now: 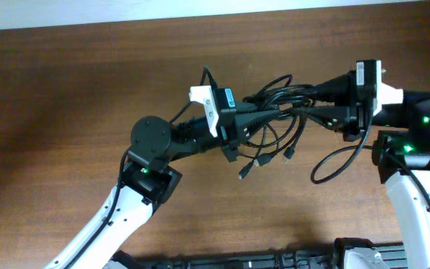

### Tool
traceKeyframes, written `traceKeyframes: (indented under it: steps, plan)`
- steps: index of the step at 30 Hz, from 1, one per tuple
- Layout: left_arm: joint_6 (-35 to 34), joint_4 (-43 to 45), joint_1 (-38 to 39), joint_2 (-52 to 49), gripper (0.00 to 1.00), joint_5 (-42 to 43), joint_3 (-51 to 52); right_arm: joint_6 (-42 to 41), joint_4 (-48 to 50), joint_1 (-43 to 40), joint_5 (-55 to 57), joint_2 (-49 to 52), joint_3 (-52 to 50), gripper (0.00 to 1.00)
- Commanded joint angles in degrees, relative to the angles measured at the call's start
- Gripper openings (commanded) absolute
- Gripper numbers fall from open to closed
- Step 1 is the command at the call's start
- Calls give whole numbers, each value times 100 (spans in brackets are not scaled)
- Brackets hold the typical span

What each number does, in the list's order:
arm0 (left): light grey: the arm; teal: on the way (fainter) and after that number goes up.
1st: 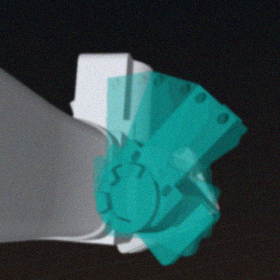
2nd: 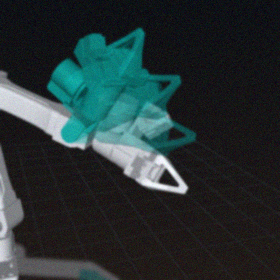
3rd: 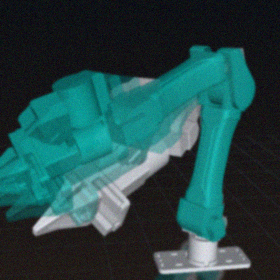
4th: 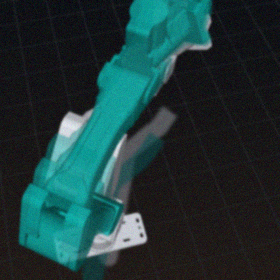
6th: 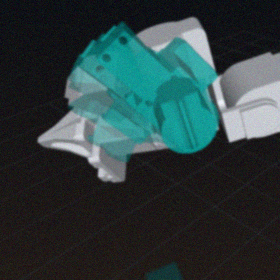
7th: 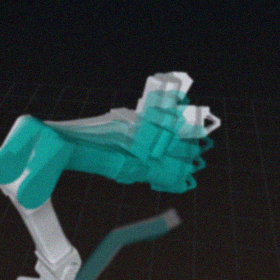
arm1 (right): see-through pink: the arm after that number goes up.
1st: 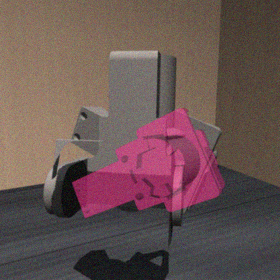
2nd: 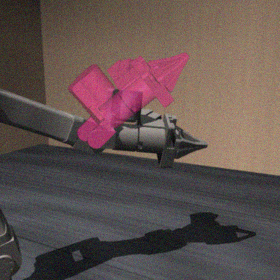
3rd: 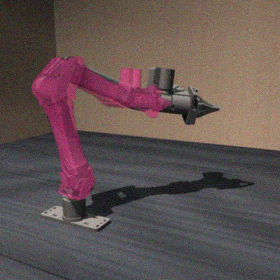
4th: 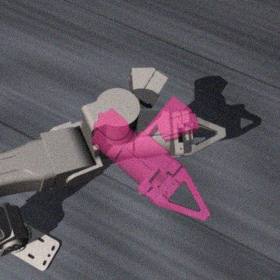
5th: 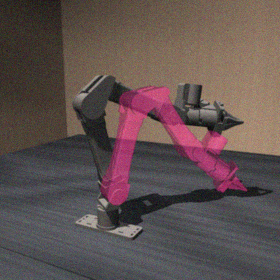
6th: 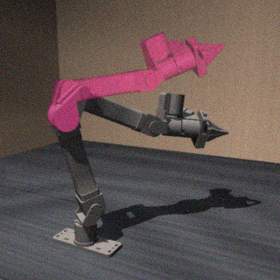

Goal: Untangle cables

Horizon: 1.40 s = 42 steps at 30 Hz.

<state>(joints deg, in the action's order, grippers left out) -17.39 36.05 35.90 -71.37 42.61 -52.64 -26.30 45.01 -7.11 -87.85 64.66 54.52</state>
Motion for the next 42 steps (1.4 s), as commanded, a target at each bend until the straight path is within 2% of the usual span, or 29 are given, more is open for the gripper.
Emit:
traceKeyframes:
  steps: [1,9,12,17,20,22,25,27,33,35,36,37,42]
  plan:
    - [-63,50,-50,24,0,-20,-55,11,2,-52,-105,-63,42,21]
    - [-63,-116,-50,24,0,-15,-55,11,236,-52,-90,-63,42,22]
    - [-63,-96,-50,24,0,-17,-55,9,236,-52,-98,-63,42,4]
    - [-63,269,-50,26,0,-15,-55,-175,210,-52,-105,-59,39,4]
    - [-63,313,-44,24,13,-13,-55,-188,55,-50,-105,-59,39,4]
    - [-63,361,-44,24,31,-17,-55,-186,-70,-44,-105,-59,39,4]
    - [-61,651,-44,24,27,-109,-55,-190,-70,-39,-105,-59,39,4]
    - [-61,857,-44,24,0,-210,-55,-188,-184,-39,-105,-59,39,4]
    - [-66,984,-44,24,0,-848,-55,-184,-660,-39,-105,-59,37,4]
    - [-354,1117,-44,24,0,-1419,-55,-184,-957,-39,-107,-59,22,4]
    - [-743,1434,-44,24,0,-2114,-55,-184,-1137,-39,-107,-59,11,4]
    - [-750,1646,-44,24,0,-2433,-55,-179,-1287,-39,-107,-59,11,4]
    - [-752,2566,-44,24,0,-3200,-55,-140,-1727,-35,-107,-59,2,4]
